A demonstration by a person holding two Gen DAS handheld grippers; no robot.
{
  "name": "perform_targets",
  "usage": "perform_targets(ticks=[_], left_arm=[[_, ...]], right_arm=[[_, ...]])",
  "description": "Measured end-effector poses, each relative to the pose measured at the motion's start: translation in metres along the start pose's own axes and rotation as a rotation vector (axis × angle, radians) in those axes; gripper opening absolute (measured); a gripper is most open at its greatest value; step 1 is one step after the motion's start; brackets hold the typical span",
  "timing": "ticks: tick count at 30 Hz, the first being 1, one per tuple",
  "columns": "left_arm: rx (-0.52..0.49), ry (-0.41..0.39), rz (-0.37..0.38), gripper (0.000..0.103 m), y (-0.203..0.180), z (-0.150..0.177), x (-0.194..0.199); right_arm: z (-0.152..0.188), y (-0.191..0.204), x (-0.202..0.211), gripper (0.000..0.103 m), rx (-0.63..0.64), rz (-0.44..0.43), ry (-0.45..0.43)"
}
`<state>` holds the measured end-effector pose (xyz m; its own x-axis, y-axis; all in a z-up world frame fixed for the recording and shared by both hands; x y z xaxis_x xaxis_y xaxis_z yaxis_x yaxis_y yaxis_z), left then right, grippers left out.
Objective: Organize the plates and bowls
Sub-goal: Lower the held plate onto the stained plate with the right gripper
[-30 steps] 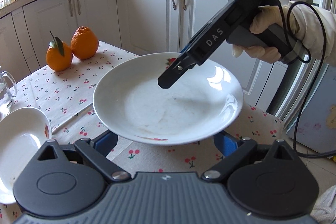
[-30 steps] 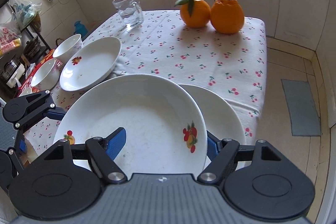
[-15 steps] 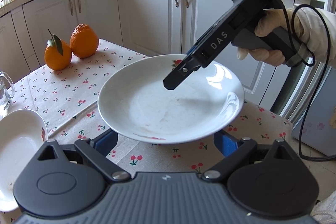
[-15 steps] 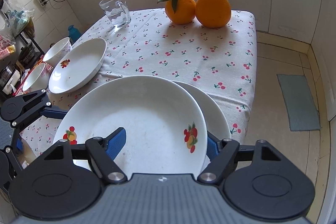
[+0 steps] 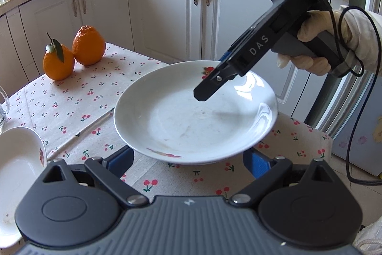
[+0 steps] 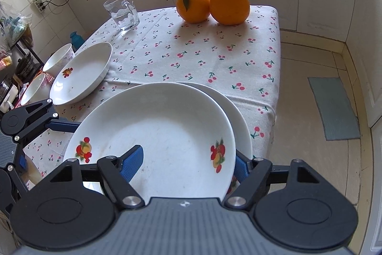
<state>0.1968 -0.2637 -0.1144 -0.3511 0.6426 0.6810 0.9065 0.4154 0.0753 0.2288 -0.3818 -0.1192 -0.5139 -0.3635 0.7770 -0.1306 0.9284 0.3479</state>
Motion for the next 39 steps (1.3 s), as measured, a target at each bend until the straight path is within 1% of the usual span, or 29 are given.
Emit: perform_targets(ticks=[19,34,39], left_arm=[[-0.022,-0.021,0.003,0.098,-0.003,0.000,-0.005],[-0.005,-0.046,0.005,0.098,-0.007,-0.002,0.000],[-0.007,-0.044,0.003,0.098,-0.006,-0.002,-0.001]], right_arm=[[0.011,0.003,0.024,0.082,-0.019,0.061,-0.029],[0.025,0.014,0.029,0.082,-0.020,0.163,-0.043],[0.030,0.016,0.030,0.082,-0.014,0.180,-0.041]])
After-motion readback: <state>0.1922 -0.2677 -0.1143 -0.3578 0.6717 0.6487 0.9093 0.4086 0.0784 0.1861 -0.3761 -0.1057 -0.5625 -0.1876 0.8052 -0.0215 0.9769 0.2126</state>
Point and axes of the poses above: each gripper's, at about its wrist camera, not at the fingertips, and x roughly against the way its jaws point, y to its left, z to its underside, the point moved 10 cm from there along -x, roughly the way its jaws point, and after that the axes turned 5 degrees about -x, right-handed, at the moved point
